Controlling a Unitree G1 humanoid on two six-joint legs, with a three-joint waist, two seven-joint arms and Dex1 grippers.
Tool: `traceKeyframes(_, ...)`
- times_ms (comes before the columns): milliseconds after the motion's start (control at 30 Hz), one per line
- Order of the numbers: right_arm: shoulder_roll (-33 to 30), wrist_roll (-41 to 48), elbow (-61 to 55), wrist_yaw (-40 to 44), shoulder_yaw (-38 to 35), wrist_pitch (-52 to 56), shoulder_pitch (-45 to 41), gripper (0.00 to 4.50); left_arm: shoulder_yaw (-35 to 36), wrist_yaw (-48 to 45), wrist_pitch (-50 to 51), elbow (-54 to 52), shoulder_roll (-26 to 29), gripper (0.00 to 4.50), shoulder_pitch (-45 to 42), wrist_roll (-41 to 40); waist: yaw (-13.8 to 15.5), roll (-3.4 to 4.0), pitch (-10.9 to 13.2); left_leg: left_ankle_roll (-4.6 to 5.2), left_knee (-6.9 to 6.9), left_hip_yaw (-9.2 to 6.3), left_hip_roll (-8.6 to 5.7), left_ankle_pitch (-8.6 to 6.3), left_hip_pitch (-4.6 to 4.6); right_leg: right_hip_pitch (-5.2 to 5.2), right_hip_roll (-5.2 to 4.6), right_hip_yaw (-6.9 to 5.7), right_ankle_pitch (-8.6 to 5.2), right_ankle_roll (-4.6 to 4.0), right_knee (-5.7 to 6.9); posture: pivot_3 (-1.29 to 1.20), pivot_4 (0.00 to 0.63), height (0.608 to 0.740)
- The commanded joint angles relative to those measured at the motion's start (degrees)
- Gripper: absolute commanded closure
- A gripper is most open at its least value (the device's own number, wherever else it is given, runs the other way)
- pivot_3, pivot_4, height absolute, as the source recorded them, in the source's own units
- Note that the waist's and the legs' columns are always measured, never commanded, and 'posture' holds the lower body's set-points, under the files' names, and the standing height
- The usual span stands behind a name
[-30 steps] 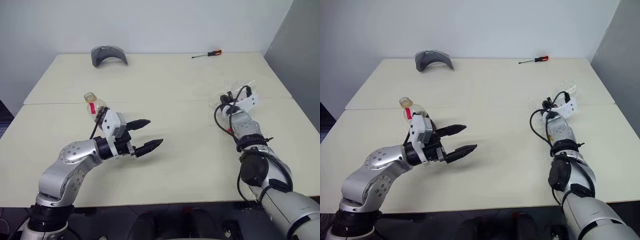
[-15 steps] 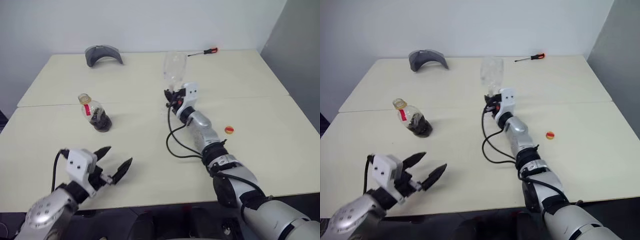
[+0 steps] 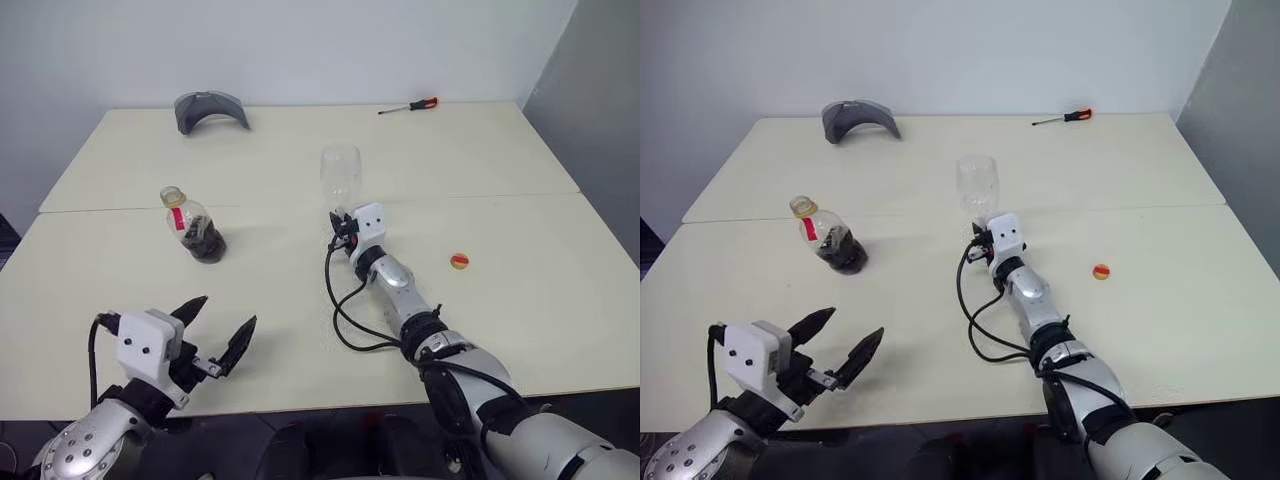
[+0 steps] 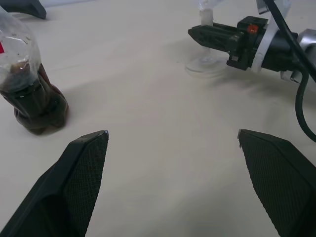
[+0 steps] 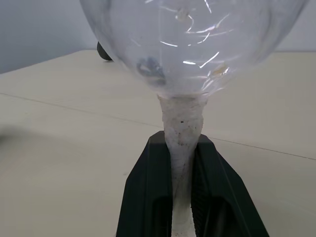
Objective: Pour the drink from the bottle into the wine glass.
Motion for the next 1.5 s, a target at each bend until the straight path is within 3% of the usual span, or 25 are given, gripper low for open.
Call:
traceKeyframes(33, 2.1, -1.5, -1.0, -0.1, 1.5, -0.9, 1.8, 4.32, 0.3, 0.3, -0.8, -1.5, 0.6, 0.00, -1.1, 0.3, 0.0, 0.00, 0.0, 0.00, 0.00, 0.00, 0.00, 0.00, 0.01, 0.00, 0.01, 0.00, 0.00, 0.00, 0.00, 0.00, 0.150, 0.740)
traceKeyframes(400, -1.4, -4.7, -6.2, 2.1, 4.6, 6.8, 5.2, 4.32, -0.7, -0.2, 0.1, 0.1, 1.6, 0.00, -4.7, 0.1, 0.0, -0.25, -0.4, 0.00, -0.03, 0.00, 0.02, 0.00, 0.08, 0.05, 0.02, 0.01, 0.00, 0.00, 0.01, 0.00, 0.150, 0.740)
traceKeyframes(700, -1.4, -4.6, -7.1, 2.1, 4.6, 6.6, 3.2, 4.32, -1.6, 0.1, 0.1, 0.9, 1.9, 0.00, -7.2, 0.1, 0.0, -0.28, -0.4, 0.01, -0.03, 0.00, 0.02, -0.01, 0.14, 0.10, 0.02, 0.01, 0.00, 0.00, 0.01, 0.00, 0.150, 0.740)
traceKeyframes(933, -2.1, -2.9, -10.8, 3.8, 3.1, 8.3, 3.9, 2.05, -2.0, 0.1, 0.1, 1.0, 1.6, 0.00, -7.3, 0.0, 0.1, -0.27, -0.4, 0.00, -0.02, -0.01, 0.02, 0.00, 0.04, 0.03, 0.02, 0.01, 0.00, 0.00, -0.01, 0.00, 0.150, 0.740)
traceKeyframes(967, -2.4, -2.7, -12.0, 4.5, 3.1, 8.7, 4.4, 2.05, -2.0, 0.2, 0.1, 1.0, 1.6, 0.00, -7.3, 0.0, 0.1, -0.27, -0.4, 0.00, -0.02, -0.01, 0.02, 0.00, 0.04, 0.03, 0.02, 0.01, 0.00, 0.00, -0.01, 0.00, 0.150, 0.740)
traceKeyframes(1167, -5.2, -1.1, -25.8, 8.4, 3.6, 14.1, 10.1, 2.05, -2.5, 0.1, -0.1, 1.9, 1.6, 0.00, -8.2, 0.2, 0.2, -0.27, -0.4, 0.06, -0.01, -0.02, 0.01, -0.03, 0.02, 0.03, 0.02, 0.00, 0.00, 0.00, -0.01, 0.00, 0.150, 0.740)
traceKeyframes(1367, -11.4, 3.5, -59.5, 12.1, 4.4, 33.4, 23.3, 2.05, -2.4, -0.2, -0.2, 4.2, 2.2, 0.00, -10.8, 0.2, 0.4, -0.27, -0.4, 0.07, -0.01, -0.08, 0.01, -0.04, -0.03, 0.02, 0.02, -0.03, 0.00, 0.01, -0.03, 0.00, 0.150, 0.740)
traceKeyframes(1500, -19.3, 4.6, -80.8, 14.3, 4.9, 45.2, 34.5, 2.05, -1.8, 0.3, -0.2, 5.8, 2.8, 0.00, -11.0, 1.4, 0.5, -0.28, -0.4, 0.09, -0.01, -0.10, 0.00, -0.05, -0.03, 0.03, 0.01, -0.04, -0.01, 0.02, -0.05, 0.00, 0.150, 0.740)
